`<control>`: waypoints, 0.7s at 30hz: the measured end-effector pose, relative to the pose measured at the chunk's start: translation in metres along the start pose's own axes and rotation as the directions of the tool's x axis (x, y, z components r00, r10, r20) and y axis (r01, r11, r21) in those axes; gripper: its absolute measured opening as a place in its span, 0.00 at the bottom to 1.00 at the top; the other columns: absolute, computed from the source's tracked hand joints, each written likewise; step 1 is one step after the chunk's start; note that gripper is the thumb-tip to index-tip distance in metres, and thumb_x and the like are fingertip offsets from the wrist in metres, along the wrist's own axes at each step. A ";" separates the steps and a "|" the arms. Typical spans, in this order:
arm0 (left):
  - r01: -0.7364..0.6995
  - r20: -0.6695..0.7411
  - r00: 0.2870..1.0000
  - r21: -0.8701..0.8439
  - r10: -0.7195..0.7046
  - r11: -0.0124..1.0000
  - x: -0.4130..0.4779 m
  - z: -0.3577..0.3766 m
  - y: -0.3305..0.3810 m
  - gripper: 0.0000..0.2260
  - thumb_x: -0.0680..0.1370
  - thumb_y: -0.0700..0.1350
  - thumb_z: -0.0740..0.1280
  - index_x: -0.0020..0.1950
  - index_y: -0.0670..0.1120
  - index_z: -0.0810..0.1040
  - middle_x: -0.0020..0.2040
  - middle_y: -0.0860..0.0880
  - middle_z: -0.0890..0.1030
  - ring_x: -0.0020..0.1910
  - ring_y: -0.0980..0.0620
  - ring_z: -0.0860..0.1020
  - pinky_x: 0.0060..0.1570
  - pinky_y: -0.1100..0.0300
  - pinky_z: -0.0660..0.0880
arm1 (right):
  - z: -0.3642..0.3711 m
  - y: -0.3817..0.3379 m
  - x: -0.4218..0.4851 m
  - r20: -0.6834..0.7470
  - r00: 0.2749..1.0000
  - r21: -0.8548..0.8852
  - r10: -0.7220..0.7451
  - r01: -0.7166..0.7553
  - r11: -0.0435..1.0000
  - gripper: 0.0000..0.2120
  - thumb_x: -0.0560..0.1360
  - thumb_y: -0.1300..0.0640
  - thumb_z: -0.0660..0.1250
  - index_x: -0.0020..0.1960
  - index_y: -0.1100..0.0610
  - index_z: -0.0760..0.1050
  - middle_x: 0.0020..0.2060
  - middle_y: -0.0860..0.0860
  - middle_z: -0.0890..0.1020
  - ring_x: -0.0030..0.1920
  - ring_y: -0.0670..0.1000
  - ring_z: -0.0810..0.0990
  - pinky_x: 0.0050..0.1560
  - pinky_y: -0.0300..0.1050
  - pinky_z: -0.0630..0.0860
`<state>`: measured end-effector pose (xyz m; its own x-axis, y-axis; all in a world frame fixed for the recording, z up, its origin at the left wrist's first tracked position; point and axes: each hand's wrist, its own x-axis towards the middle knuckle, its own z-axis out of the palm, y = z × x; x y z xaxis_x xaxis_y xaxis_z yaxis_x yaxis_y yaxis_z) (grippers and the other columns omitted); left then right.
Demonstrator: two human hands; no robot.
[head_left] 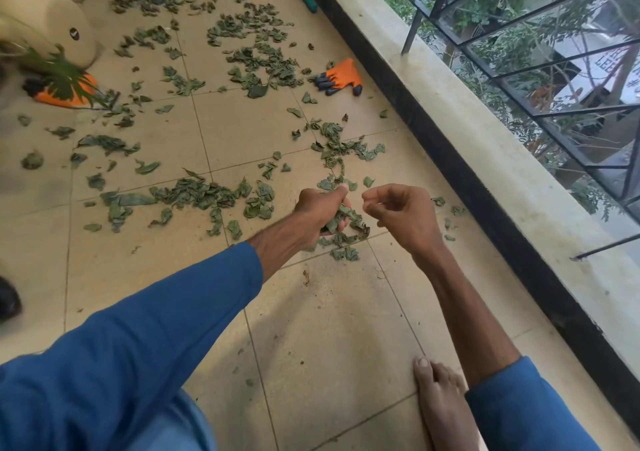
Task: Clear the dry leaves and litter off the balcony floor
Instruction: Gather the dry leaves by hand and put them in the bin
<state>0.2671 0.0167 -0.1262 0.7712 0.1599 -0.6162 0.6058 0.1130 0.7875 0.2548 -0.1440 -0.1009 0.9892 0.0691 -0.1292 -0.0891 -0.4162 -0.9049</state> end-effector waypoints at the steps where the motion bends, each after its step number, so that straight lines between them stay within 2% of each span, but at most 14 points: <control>1: -0.007 0.007 1.000 -0.005 0.007 1.000 0.000 0.000 0.001 0.14 0.81 0.51 0.70 0.44 0.42 0.83 0.31 0.46 0.81 0.26 0.52 0.78 0.26 0.63 0.74 | 0.000 0.002 -0.001 0.018 1.000 -0.012 0.013 -0.013 1.000 0.04 0.76 0.62 0.74 0.50 0.56 0.85 0.42 0.51 0.87 0.42 0.51 0.86 0.44 0.47 0.84; 4: -0.020 0.013 1.000 -0.013 0.020 1.000 0.002 -0.001 0.000 0.13 0.81 0.51 0.70 0.46 0.41 0.83 0.33 0.45 0.81 0.26 0.52 0.77 0.25 0.63 0.73 | 0.006 0.003 -0.007 0.137 0.989 0.098 0.060 -0.074 0.992 0.05 0.78 0.62 0.71 0.52 0.60 0.85 0.42 0.55 0.87 0.45 0.55 0.86 0.46 0.48 0.85; 8: -0.041 -0.051 0.998 0.007 0.042 0.999 0.004 -0.001 -0.002 0.13 0.81 0.50 0.69 0.46 0.42 0.83 0.38 0.44 0.83 0.28 0.51 0.78 0.27 0.62 0.75 | 0.019 -0.003 -0.015 0.089 0.996 0.166 0.021 -0.035 0.985 0.06 0.77 0.65 0.71 0.53 0.61 0.85 0.40 0.54 0.88 0.41 0.51 0.87 0.43 0.41 0.83; 11: -0.088 -0.105 0.990 0.097 0.098 0.991 0.006 -0.002 -0.003 0.13 0.82 0.50 0.68 0.46 0.42 0.83 0.42 0.44 0.84 0.29 0.50 0.79 0.25 0.64 0.73 | 0.026 -0.007 -0.018 0.084 0.996 0.174 -0.006 -0.009 0.985 0.05 0.78 0.60 0.71 0.51 0.57 0.86 0.39 0.52 0.88 0.40 0.47 0.87 0.41 0.39 0.82; 13: -0.123 -0.149 0.978 0.157 0.147 0.980 0.007 -0.004 -0.003 0.13 0.82 0.51 0.68 0.49 0.42 0.83 0.42 0.45 0.85 0.29 0.50 0.79 0.22 0.66 0.70 | 0.029 -0.009 -0.019 0.114 0.993 0.198 -0.007 -0.016 0.980 0.07 0.79 0.56 0.70 0.52 0.57 0.86 0.41 0.52 0.88 0.43 0.48 0.87 0.44 0.40 0.83; 16: -0.162 -0.187 0.961 0.206 0.202 0.965 0.010 -0.007 -0.003 0.13 0.82 0.53 0.68 0.47 0.43 0.82 0.42 0.46 0.85 0.32 0.50 0.81 0.23 0.65 0.71 | 0.031 -0.009 -0.017 0.147 0.989 0.280 0.027 -0.068 0.957 0.11 0.79 0.55 0.69 0.55 0.60 0.85 0.45 0.55 0.88 0.47 0.51 0.87 0.49 0.44 0.84; 21: -0.144 -0.142 0.976 0.157 0.166 0.977 0.012 -0.008 -0.006 0.14 0.82 0.51 0.68 0.49 0.40 0.82 0.42 0.43 0.85 0.29 0.50 0.79 0.25 0.64 0.73 | 0.038 -0.006 -0.016 0.087 0.996 0.307 -0.015 -0.013 0.952 0.11 0.74 0.60 0.76 0.54 0.64 0.85 0.42 0.57 0.88 0.44 0.54 0.87 0.46 0.41 0.82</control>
<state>0.2715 0.0263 -0.1381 0.8254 0.3142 -0.4691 0.5119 -0.0661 0.8565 0.2355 -0.1084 -0.1086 0.9765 0.1540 -0.1508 -0.1333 -0.1184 -0.9840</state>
